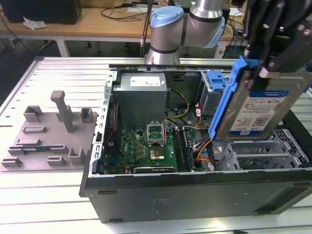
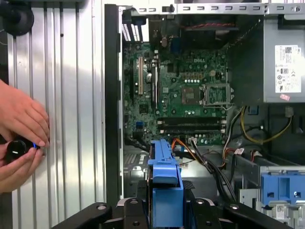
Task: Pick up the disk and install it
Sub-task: 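Insert the disk into the insertion slot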
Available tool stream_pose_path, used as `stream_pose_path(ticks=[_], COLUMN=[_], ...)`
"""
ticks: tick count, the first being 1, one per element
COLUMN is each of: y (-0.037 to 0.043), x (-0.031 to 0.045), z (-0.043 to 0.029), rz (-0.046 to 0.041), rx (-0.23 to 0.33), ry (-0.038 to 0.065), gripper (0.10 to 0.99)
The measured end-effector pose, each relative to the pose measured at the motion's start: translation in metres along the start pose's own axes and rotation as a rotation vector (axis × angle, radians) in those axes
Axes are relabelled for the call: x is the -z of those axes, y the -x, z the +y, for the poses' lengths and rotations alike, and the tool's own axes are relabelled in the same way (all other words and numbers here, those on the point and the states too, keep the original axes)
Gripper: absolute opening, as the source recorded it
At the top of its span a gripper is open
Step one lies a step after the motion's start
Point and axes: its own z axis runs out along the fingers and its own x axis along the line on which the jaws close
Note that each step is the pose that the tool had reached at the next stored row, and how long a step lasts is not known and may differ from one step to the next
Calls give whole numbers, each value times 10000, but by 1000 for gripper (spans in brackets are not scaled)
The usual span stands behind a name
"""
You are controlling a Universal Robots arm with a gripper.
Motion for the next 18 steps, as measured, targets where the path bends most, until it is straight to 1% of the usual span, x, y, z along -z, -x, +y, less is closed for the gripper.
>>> stream_pose_path(ticks=[1, 5, 9, 10, 18], y=[-16, -61, -91, -95, -96], x=[0, -1, -2, -2, -2], z=[-55, -220, -361, -385, -395], rz=[0, -1, 0, 0, 0], rx=[-1, -1, -1, -1, -1], ry=[0, 0, 1, 0, 0], gripper=[365, 365, 365, 365, 365])
